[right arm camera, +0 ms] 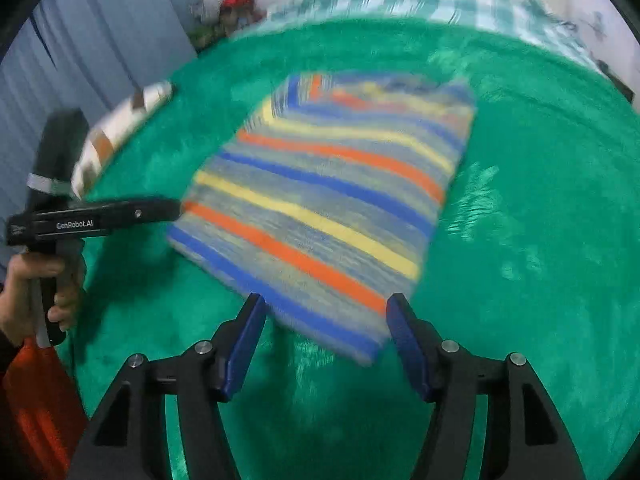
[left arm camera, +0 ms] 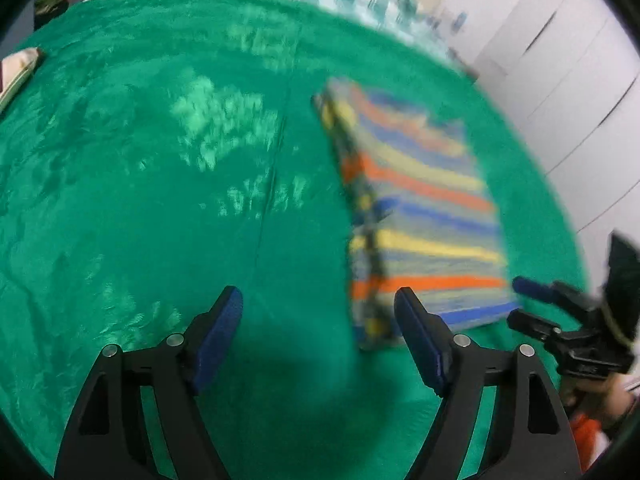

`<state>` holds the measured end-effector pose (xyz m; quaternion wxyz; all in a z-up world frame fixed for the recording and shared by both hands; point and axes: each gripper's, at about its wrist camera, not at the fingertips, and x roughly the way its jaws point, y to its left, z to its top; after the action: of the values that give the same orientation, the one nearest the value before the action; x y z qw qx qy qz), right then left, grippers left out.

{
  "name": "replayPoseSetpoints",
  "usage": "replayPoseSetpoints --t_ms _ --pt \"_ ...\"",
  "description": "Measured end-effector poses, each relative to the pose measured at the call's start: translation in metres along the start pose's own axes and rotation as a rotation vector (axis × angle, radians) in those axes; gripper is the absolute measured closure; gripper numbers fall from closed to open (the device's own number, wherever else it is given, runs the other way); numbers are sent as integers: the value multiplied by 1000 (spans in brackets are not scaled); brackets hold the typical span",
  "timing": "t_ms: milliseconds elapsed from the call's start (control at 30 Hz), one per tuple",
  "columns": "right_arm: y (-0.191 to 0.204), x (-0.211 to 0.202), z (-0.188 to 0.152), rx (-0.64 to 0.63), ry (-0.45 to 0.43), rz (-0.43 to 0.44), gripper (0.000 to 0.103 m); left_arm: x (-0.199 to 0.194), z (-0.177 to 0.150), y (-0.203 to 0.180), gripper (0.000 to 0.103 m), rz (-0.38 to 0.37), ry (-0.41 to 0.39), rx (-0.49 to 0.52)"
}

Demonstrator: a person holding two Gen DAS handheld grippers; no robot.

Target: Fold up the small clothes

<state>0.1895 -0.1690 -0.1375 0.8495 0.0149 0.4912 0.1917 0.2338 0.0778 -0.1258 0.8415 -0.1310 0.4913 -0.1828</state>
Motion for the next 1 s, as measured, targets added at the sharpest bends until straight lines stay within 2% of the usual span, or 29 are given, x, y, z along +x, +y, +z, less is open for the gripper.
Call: replayPoseSetpoints --t_ms 33,67,100,167,233,300,333,433,467,500,567,667,800,933,967,1000 --pt "-6 -11 1 16 -37 2 35 -11 5 5 19 -56 -43 -19" --pt "-13 -20 4 32 -62 -3 29 -18 7 6 12 -83 -65 -31" --pt "-24 -27 9 58 -93 -8 27 -20 13 10 9 -125 -87 -48" --pt "-49 -29 21 124 -118 11 27 -3 28 12 9 -181 -46 -63" --pt "-76 -16 34 226 -110 76 27 24 40 8 10 -183 3 -61" --pt "-98 8 45 332 -75 159 29 47 50 4 23 -209 46 -68" --pt "-105 22 49 378 -68 197 30 58 54 4 25 -237 68 -83" --pt "-111 63 55 472 -28 317 43 92 61 -6 42 -328 132 -133" --pt "-108 72 57 480 -16 350 44 94 56 -8 55 -327 147 -134" --pt "-101 81 59 468 -14 342 48 101 56 -12 79 -302 164 -119" --pt "-93 85 64 448 -24 298 66 98 50 -11 83 -305 164 -135" --pt "-85 70 71 422 -57 274 75 74 51 -18 85 -309 106 -108" --pt "-61 33 87 327 -110 254 77 32 63 -44 85 -289 51 -10" --pt "-55 -3 98 369 -153 306 76 -6 72 -56 84 -309 36 17" --pt "-56 -10 97 389 -149 322 76 -9 69 -60 80 -306 48 24" --pt "-56 -11 95 401 -137 325 75 -8 61 -61 68 -285 76 22"
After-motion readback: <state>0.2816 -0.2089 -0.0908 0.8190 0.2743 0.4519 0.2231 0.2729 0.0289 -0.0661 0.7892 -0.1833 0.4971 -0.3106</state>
